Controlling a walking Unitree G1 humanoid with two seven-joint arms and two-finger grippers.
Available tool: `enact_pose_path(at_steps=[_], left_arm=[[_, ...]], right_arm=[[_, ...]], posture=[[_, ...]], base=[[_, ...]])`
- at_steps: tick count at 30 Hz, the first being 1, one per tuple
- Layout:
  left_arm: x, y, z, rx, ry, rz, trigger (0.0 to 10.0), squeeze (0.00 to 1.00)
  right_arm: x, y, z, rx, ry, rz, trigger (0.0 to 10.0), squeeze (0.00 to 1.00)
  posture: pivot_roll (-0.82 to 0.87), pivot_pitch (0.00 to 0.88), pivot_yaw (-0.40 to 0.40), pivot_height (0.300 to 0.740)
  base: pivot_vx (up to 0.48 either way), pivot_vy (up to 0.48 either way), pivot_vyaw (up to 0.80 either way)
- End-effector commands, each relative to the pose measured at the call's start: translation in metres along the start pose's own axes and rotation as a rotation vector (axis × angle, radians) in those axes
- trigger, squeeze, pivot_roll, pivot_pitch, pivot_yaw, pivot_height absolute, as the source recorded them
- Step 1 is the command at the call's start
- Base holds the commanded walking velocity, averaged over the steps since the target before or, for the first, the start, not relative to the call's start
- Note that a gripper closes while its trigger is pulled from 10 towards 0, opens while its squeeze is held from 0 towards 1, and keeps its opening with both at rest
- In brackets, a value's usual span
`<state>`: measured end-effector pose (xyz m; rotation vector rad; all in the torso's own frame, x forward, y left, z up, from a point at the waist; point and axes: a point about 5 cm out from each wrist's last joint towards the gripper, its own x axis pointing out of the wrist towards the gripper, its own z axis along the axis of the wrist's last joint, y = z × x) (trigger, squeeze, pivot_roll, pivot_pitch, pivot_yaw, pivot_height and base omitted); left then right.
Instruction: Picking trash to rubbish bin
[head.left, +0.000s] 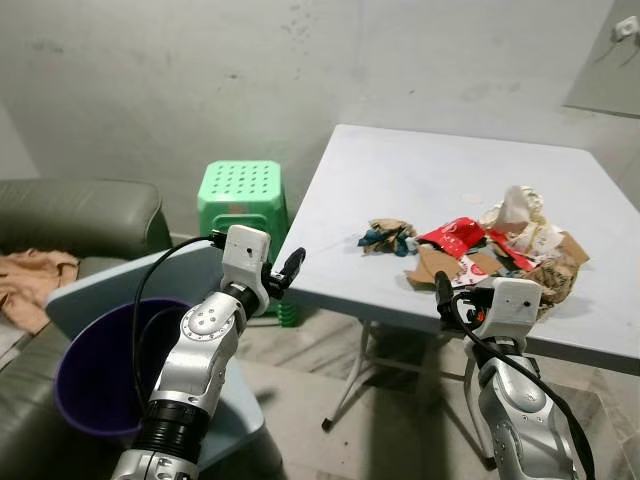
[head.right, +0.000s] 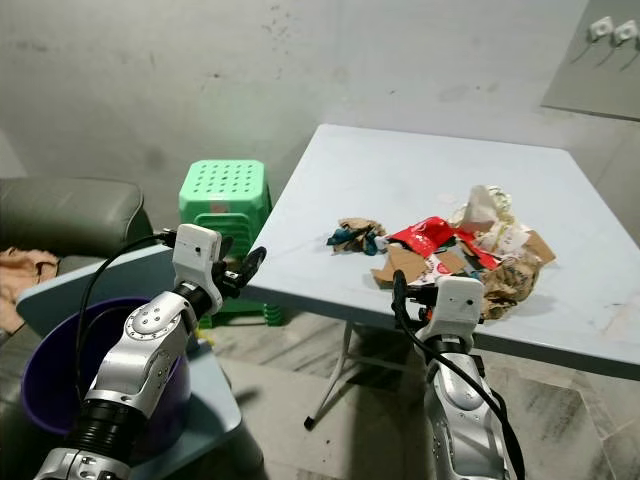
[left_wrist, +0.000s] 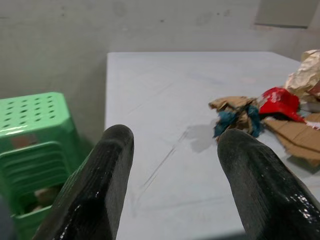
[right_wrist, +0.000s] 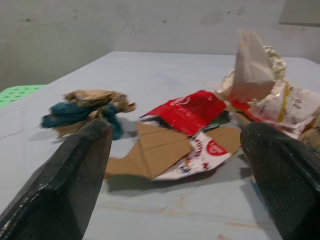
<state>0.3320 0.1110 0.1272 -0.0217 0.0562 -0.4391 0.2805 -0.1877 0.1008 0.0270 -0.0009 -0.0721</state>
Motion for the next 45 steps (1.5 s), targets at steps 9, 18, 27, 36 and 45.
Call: enact_pose_path(at_steps=[9,18,27,36,45], left_arm=[[0.0021,-0.0048,0.0079,0.009,-0.022,-0.033,10.0,0.00],[0.0023,-0.0046,0.0082,-0.001,-0.019,-0.031,10.0,0.00],[0.0015,-0.0036,0.0077,-0.006,-0.017,-0.027,10.0,0.00],[0.0007,-0.0030,0.0076,-0.004,-0.017,-0.024,10.0,0.00],[0.0007,-0.0046,0.0080,-0.005,-0.018,-0.032,10.0,0.00]], right_arm=[[0.0004,0.0030,0.0092,0.003,-0.039,0.012,10.0,0.00],[-0.0006,0.0030,0.0091,0.003,-0.039,0.016,10.0,0.00],[-0.0016,0.0047,0.0087,0.005,-0.035,0.022,10.0,0.00],[-0.0020,0.0052,0.0082,0.007,-0.032,0.025,10.0,0.00],[-0.0033,0.0049,0.0079,0.005,-0.029,0.024,10.0,0.00]], posture=[[-0.05,0.000,-0.027,0.740],[-0.05,0.000,-0.027,0.740],[-0.05,0.000,-0.030,0.740],[-0.04,0.000,-0.032,0.740],[-0.05,0.000,-0.031,0.740]], base=[[0.386,0.000,0.00],[0.030,0.000,0.00],[0.242,0.000,0.00],[0.272,0.000,0.00],[0.307,0.000,0.00]])
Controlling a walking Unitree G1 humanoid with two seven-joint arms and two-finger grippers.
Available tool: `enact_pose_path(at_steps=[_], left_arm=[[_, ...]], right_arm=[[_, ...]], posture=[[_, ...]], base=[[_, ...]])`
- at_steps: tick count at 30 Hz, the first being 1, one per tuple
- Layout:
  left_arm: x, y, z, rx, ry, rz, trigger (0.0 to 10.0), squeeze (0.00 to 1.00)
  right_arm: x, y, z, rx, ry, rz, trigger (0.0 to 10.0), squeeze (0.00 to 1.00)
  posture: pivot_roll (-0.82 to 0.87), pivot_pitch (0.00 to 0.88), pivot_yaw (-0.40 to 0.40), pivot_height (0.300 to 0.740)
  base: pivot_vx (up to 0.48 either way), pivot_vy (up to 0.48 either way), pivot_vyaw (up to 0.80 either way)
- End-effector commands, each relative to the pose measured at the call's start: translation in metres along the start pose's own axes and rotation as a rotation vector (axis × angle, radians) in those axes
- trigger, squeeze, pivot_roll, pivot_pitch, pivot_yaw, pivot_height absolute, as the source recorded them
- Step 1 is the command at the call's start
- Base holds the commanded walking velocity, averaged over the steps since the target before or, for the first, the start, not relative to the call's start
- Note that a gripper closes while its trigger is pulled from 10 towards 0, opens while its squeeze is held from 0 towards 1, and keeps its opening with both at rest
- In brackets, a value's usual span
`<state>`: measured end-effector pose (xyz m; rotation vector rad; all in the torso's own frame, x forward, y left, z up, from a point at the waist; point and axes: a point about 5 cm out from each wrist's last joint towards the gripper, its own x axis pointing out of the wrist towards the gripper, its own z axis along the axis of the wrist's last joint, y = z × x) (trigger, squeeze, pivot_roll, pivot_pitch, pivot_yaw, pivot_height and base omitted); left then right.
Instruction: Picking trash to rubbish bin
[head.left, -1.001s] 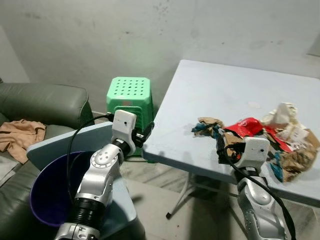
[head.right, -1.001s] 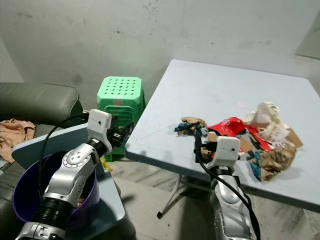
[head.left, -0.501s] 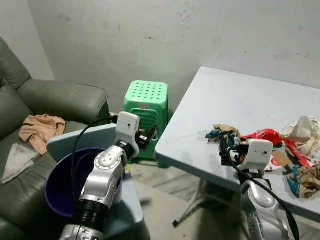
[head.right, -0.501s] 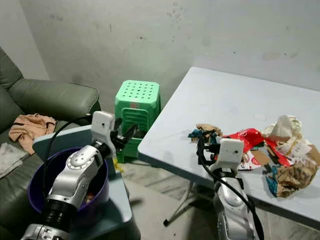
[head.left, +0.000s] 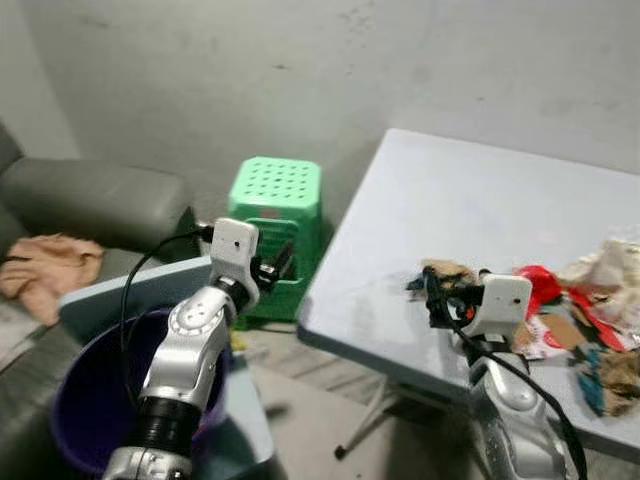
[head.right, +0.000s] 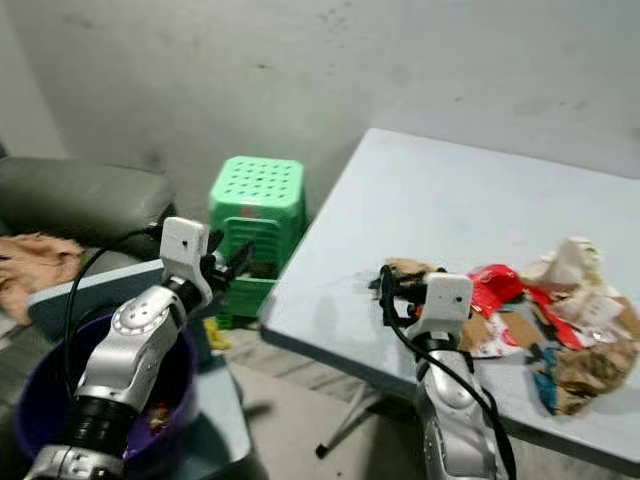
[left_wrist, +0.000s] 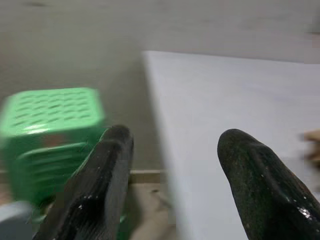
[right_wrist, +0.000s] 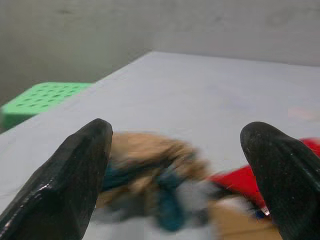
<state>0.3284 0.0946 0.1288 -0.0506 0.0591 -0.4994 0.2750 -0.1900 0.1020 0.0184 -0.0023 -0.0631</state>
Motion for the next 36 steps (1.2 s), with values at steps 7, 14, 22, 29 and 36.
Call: enact_pose_path(at_steps=[7,14,22,29,36], left_arm=[[-0.004,0.000,0.006,0.037,-0.021,-0.053,10.0,0.00],[-0.005,-0.021,-0.002,0.066,0.001,-0.231,10.0,0.00],[-0.004,-0.025,-0.004,0.053,-0.011,-0.224,10.0,0.00],[-0.003,-0.024,-0.002,0.038,-0.024,-0.213,10.0,0.00],[-0.004,-0.023,0.001,0.036,-0.041,-0.218,10.0,0.00]], right_arm=[[0.001,0.006,0.006,0.013,-0.022,0.010,10.0,0.00],[-0.003,0.003,0.004,0.016,-0.015,0.003,10.0,0.00],[-0.008,-0.002,0.004,-0.003,-0.016,-0.014,10.0,0.00],[-0.010,-0.003,0.003,0.029,-0.006,-0.016,10.0,0.00],[-0.009,-0.002,0.004,0.027,-0.008,-0.010,10.0,0.00]], posture=[[-0.05,0.000,-0.030,0.740],[-0.05,0.000,-0.031,0.740],[-0.08,0.000,-0.020,0.740],[-0.08,0.000,-0.021,0.740],[-0.08,0.000,-0.026,0.740]], base=[[0.000,0.000,0.00],[0.000,0.000,0.00],[0.000,0.000,0.00],[0.000,0.000,-0.58],[0.000,-0.036,-0.71]])
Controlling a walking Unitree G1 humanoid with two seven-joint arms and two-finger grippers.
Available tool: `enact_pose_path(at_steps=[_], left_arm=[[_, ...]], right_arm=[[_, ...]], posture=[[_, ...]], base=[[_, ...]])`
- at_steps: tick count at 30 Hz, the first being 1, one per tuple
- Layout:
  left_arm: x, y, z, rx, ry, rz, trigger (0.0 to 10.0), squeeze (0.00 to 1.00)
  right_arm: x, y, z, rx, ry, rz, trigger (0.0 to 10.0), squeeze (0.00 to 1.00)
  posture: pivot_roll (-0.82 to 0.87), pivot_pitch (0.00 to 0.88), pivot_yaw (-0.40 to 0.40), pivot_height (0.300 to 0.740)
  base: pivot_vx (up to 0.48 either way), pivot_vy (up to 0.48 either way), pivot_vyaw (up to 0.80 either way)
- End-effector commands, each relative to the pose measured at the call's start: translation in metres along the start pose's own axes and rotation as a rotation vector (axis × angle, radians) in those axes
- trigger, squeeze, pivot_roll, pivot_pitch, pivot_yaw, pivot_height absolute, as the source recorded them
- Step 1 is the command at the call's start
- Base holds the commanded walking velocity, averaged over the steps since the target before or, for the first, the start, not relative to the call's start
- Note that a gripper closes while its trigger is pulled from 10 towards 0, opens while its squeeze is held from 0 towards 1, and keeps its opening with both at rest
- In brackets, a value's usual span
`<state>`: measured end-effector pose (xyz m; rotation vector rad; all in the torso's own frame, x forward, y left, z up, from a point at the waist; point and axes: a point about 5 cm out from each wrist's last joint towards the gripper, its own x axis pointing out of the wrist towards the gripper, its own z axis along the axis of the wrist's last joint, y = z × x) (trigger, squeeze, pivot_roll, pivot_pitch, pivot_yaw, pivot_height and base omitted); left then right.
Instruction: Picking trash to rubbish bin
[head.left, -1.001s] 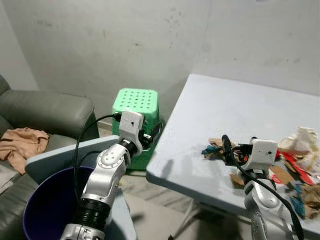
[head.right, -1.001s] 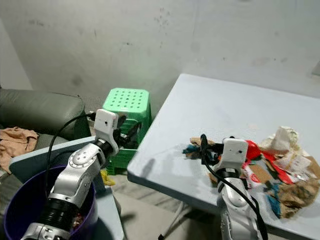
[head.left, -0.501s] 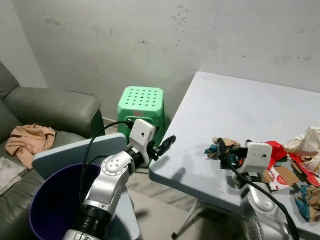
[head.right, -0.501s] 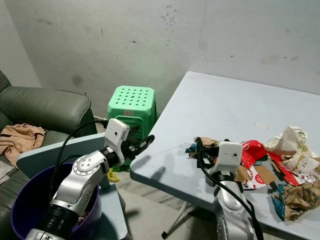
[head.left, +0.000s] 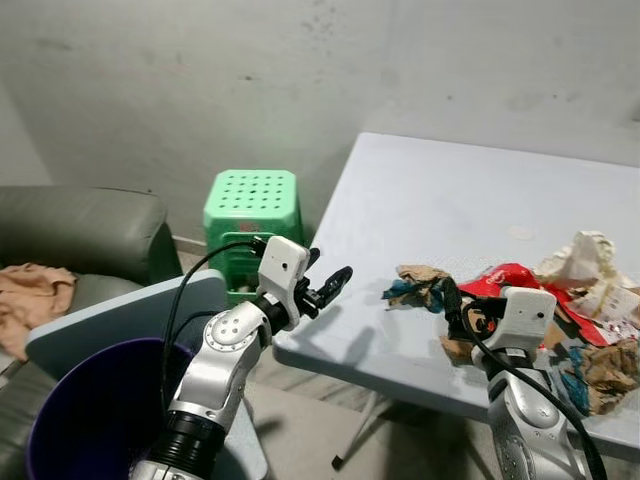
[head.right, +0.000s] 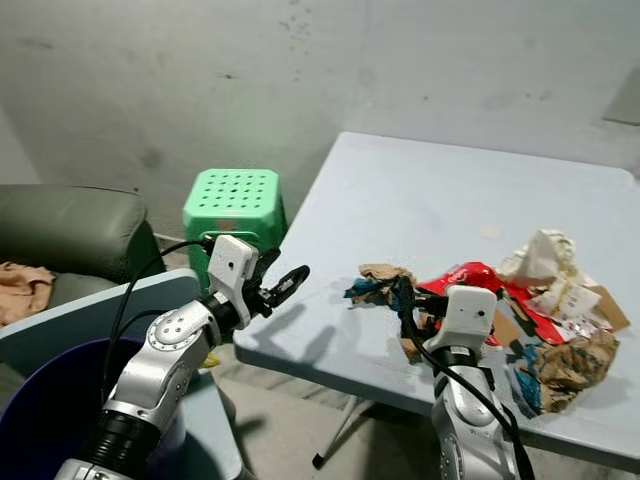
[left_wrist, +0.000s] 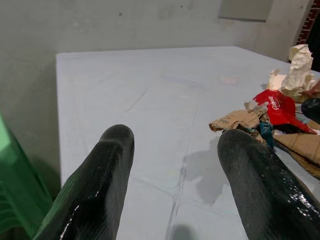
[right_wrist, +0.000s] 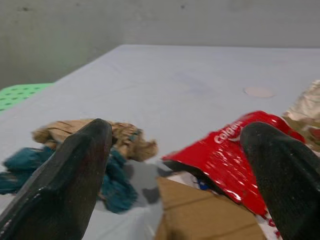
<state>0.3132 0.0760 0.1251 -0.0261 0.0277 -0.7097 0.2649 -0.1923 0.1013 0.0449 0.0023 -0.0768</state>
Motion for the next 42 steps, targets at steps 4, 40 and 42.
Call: enact_pose_path(at_steps=[4,40,42], left_arm=[[0.000,0.002,0.007,-0.012,-0.031,0.012,10.0,0.00],[-0.007,0.021,-0.009,-0.044,0.122,0.071,10.0,0.00],[-0.006,0.022,-0.009,-0.038,0.129,0.060,10.0,0.00]], right_arm=[[0.001,0.001,0.005,0.002,-0.011,0.007,10.0,0.00],[-0.006,0.009,0.015,-0.019,-0.003,0.183,10.0,0.00],[-0.008,0.012,0.017,-0.033,0.000,0.230,10.0,0.00]], posture=[[-0.08,0.000,-0.028,0.740],[-0.10,0.000,-0.038,0.740],[-0.10,0.000,-0.039,0.740]], base=[[0.000,-0.480,-0.71],[0.000,-0.027,-0.10],[0.000,0.000,0.00]])
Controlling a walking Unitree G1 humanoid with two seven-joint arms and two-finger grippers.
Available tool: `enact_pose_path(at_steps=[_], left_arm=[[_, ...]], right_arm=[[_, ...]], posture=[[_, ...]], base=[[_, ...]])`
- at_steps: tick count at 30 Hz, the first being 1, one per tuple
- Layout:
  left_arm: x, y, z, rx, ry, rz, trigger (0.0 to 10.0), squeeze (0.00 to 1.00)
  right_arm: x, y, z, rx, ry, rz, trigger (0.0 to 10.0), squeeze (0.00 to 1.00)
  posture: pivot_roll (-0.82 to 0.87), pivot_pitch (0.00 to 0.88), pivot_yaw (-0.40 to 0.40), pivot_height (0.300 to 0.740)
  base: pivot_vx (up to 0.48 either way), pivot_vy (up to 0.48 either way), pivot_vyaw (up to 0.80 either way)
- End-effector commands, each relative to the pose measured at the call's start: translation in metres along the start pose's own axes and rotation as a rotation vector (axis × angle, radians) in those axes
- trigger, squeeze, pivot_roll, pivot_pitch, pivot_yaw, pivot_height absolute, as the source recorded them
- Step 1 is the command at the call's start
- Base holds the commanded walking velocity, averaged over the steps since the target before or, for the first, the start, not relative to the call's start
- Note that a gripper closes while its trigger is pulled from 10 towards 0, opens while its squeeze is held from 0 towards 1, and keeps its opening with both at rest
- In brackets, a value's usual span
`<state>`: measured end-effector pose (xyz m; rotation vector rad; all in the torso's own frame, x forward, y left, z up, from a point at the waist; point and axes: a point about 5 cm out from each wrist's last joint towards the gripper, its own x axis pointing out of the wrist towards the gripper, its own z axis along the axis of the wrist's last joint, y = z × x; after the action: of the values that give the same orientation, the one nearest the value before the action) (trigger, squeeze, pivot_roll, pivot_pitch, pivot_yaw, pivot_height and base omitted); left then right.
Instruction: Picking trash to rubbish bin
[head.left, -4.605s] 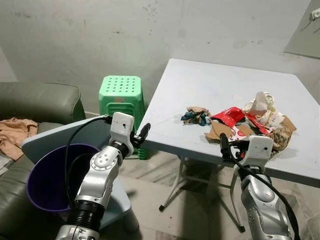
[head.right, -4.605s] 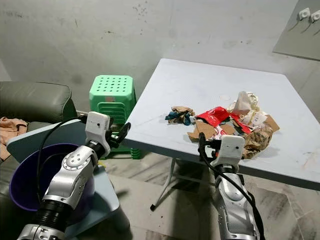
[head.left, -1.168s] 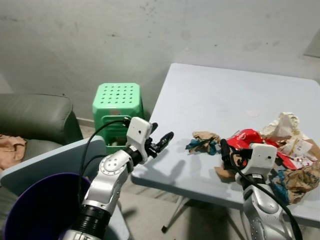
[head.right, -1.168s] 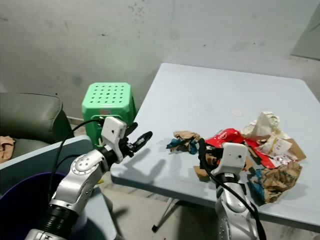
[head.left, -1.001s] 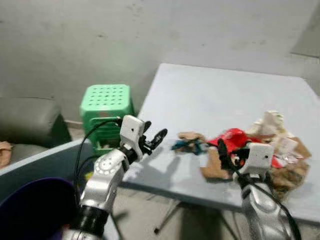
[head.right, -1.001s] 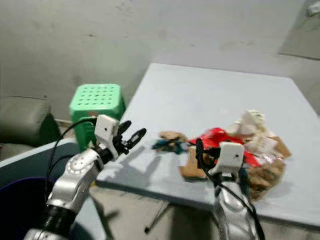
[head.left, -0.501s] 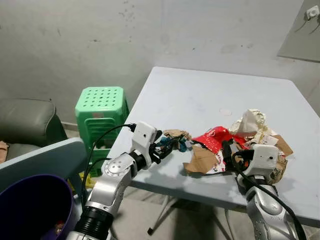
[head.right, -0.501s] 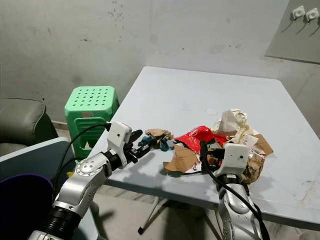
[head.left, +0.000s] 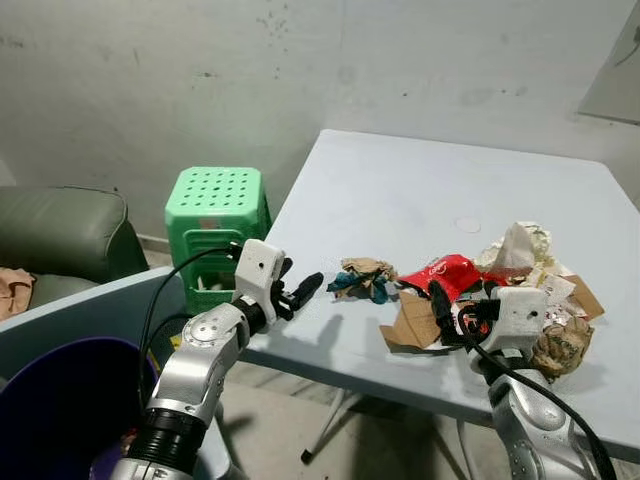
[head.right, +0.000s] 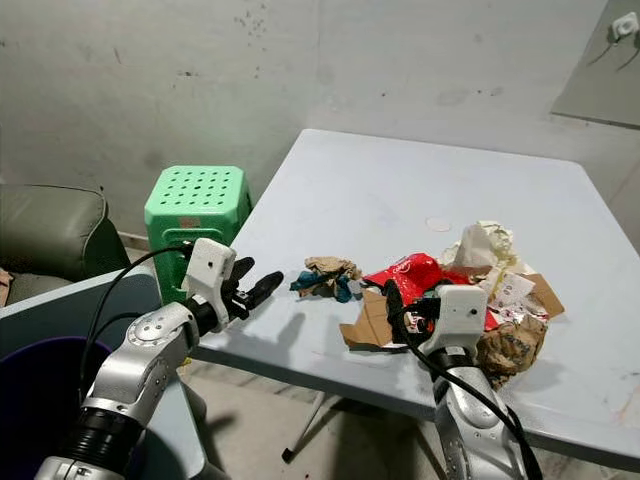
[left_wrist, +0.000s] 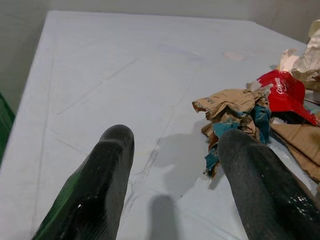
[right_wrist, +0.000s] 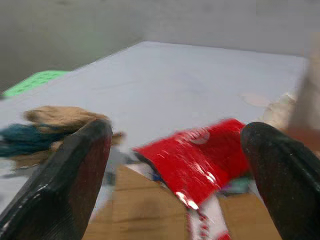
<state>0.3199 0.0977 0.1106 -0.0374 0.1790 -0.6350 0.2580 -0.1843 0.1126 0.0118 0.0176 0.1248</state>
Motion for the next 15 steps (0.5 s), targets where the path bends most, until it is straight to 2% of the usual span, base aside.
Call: enact_pose_path(at_steps=[1,10,15], left_arm=[[0.003,0.001,0.005,0.033,0.001,-0.023,10.0,0.00],[0.009,0.007,0.003,0.053,0.018,-0.077,10.0,0.00],[0.012,0.004,0.006,0.041,0.005,-0.136,10.0,0.00]], right_arm=[[-0.003,0.005,0.008,-0.010,-0.015,0.060,10.0,0.00],[-0.025,0.013,0.012,-0.004,0.023,0.138,10.0,0.00],[-0.037,0.016,0.009,0.005,0.057,0.157,10.0,0.00]], posture=[[-0.11,0.000,-0.040,0.740],[-0.16,0.002,-0.032,0.740],[-0.18,0.022,-0.028,0.740]], base=[[0.000,0.000,0.00],[0.000,0.000,0.00],[0.000,0.000,0.00]])
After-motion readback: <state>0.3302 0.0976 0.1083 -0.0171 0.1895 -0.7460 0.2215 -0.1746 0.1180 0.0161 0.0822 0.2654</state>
